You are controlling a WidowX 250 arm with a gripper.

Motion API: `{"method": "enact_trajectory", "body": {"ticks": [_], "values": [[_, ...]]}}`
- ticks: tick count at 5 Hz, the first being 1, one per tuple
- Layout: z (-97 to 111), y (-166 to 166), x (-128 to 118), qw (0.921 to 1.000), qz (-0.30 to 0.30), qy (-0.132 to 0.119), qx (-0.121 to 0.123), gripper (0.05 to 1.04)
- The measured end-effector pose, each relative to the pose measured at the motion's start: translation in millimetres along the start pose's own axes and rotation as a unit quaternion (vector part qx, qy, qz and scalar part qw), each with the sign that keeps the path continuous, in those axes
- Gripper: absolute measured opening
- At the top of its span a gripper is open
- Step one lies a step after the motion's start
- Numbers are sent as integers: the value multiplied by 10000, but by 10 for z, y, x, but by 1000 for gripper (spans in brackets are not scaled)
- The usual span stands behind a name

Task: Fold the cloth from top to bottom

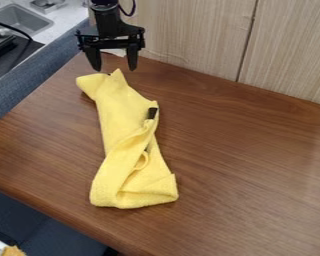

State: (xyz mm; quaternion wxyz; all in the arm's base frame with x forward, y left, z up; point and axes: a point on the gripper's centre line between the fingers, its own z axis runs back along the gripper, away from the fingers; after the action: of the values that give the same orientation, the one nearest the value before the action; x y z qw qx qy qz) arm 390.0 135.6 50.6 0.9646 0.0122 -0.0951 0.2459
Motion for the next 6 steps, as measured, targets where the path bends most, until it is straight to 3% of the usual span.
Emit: {"method": "enact_trajectory", "body": {"ticks": [3,5,6], "values": [[-313,76,269,9994,259,224,104,1001],[-485,68,173,9977,275,574,226,963],[-497,55,172,9979,238,514,315,697]]}}
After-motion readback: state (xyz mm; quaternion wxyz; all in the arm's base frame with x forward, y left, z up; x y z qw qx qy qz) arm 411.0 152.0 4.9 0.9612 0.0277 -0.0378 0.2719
